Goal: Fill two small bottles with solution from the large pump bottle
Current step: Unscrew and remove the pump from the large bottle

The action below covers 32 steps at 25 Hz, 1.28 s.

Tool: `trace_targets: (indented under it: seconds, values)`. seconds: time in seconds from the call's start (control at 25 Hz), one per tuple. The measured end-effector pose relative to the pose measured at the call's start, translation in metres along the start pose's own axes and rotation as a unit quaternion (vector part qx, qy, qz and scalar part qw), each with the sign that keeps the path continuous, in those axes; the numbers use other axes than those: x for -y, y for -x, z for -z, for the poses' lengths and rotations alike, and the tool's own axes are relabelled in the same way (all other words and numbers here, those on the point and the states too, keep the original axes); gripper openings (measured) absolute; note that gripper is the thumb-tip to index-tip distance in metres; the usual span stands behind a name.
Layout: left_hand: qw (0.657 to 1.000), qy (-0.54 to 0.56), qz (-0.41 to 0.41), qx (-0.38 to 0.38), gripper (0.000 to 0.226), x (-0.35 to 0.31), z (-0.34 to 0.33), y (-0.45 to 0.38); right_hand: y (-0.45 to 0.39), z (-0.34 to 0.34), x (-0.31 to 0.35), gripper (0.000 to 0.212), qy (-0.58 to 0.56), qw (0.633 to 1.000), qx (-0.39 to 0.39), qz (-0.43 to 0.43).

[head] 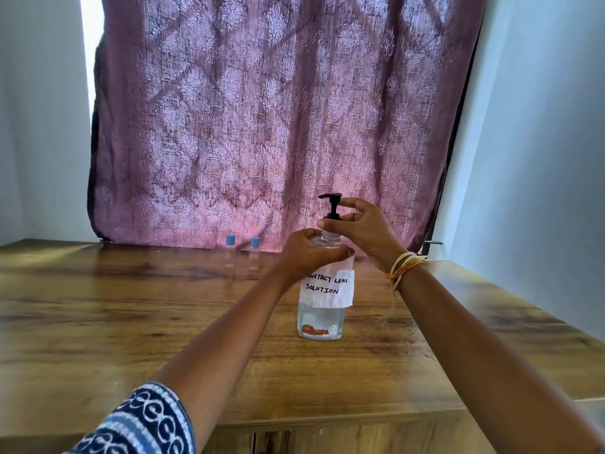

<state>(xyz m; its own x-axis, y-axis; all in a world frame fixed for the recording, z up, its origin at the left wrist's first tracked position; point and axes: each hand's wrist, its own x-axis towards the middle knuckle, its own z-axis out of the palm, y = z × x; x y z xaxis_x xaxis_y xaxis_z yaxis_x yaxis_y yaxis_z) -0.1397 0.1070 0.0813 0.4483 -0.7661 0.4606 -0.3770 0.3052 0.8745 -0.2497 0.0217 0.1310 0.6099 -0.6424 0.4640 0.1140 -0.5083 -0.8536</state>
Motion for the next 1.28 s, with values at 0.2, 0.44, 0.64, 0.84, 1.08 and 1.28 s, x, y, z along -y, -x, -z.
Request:
trace_targets:
  seconds: [0.2, 0.44, 0.64, 0.84, 1.08, 1.28]
  values:
    - [1.000, -0.004, 0.007, -0.005, 0.030, 0.004, 0.001, -0.002, -0.003, 0.001, 0.002, 0.057, -0.069, 0.995, 0.072, -0.022]
    - [1.000, -0.007, 0.006, -0.001, 0.030, 0.002, 0.002, -0.001, 0.000, -0.001, 0.007, 0.061, -0.026, 1.000, 0.008, -0.008]
    - [1.000, -0.007, 0.001, 0.005, 0.031, 0.002, 0.002, -0.001, 0.003, 0.003, 0.013, 0.050, -0.037, 0.996, 0.079, -0.004]
    - [1.000, -0.009, 0.007, -0.001, 0.029, 0.001, 0.000, -0.002, 0.003, -0.002, 0.013, 0.048, 0.002, 1.000, 0.014, 0.005]
    - [1.000, -0.007, 0.011, 0.000, 0.030, 0.002, 0.001, -0.002, 0.002, -0.005, 0.020, 0.038, -0.010, 0.999, 0.038, 0.003]
    - [1.000, -0.012, 0.016, -0.001, 0.032, 0.003, 0.000, -0.004, 0.003, -0.003, 0.017, 0.047, -0.009, 1.000, 0.013, -0.005]
